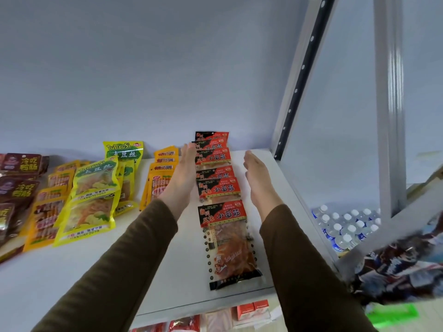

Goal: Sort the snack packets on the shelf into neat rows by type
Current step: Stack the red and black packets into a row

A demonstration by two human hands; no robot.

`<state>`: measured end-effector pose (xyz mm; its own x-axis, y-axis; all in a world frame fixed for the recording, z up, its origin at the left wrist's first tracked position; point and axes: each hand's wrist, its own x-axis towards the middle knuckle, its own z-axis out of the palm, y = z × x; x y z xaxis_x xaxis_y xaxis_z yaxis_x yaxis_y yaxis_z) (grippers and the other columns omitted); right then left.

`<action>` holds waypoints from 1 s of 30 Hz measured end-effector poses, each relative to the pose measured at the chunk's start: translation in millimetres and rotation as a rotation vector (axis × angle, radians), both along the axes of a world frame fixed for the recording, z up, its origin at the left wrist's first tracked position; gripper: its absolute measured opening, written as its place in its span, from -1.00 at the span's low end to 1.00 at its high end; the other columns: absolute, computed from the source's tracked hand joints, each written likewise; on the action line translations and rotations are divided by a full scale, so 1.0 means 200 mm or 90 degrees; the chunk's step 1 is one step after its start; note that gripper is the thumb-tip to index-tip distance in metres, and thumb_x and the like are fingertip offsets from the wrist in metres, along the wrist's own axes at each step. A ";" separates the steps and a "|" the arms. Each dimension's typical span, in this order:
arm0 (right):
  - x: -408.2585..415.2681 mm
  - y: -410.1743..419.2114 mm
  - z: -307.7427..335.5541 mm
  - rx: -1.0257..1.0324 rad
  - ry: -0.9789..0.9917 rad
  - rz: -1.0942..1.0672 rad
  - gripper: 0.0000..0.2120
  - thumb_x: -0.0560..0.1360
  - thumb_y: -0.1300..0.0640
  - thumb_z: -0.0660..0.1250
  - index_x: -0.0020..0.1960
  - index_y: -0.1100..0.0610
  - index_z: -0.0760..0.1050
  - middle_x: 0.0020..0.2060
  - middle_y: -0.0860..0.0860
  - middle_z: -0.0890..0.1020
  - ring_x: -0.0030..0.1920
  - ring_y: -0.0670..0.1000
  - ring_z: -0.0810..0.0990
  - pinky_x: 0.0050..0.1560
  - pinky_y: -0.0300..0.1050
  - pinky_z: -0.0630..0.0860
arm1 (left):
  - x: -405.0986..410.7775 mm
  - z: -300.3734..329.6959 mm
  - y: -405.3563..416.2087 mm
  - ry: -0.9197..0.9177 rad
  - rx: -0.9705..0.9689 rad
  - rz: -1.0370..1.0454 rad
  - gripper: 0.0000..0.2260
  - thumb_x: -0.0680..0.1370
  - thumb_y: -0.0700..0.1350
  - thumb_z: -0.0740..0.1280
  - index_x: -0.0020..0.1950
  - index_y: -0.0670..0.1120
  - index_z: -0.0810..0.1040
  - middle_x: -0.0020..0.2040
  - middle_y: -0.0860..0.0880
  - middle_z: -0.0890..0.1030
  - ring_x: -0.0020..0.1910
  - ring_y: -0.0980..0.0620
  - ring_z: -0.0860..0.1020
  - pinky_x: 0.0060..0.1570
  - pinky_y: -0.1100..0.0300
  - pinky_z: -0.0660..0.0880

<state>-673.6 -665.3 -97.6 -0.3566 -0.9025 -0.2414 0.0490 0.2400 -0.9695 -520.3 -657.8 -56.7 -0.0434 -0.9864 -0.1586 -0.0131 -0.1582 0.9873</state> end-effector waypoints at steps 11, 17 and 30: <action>0.03 0.57 -0.19 -0.043 0.070 0.109 -0.42 0.64 -0.14 0.22 0.61 -0.09 0.17 0.44 -0.20 0.40 0.40 -0.15 0.41 0.30 -0.17 0.49 | 0.05 -0.28 0.58 0.043 0.043 -0.097 -0.37 0.65 0.29 0.05 0.66 0.21 -0.10 0.36 0.39 0.39 0.14 0.55 0.44 0.10 0.45 0.36; 0.07 0.55 -0.23 -0.027 0.081 0.099 -0.44 0.65 -0.13 0.22 0.61 -0.11 0.18 0.35 -0.12 0.53 0.32 -0.06 0.55 0.31 0.07 0.55 | -0.01 -0.28 0.52 0.079 0.050 -0.064 -0.46 0.71 0.15 0.06 0.66 0.17 -0.05 0.11 0.36 0.45 -0.06 0.49 0.50 -0.31 0.56 0.45; 0.08 0.25 0.09 0.009 0.137 0.046 -0.47 0.69 -0.22 0.05 0.61 -0.09 0.14 0.58 -0.06 0.27 0.53 0.05 0.29 0.33 0.00 0.30 | 0.07 -0.02 0.17 0.025 0.048 -0.020 -0.51 0.70 0.27 -0.05 0.49 0.03 0.33 0.42 0.04 0.38 0.38 0.08 0.32 0.43 0.01 0.17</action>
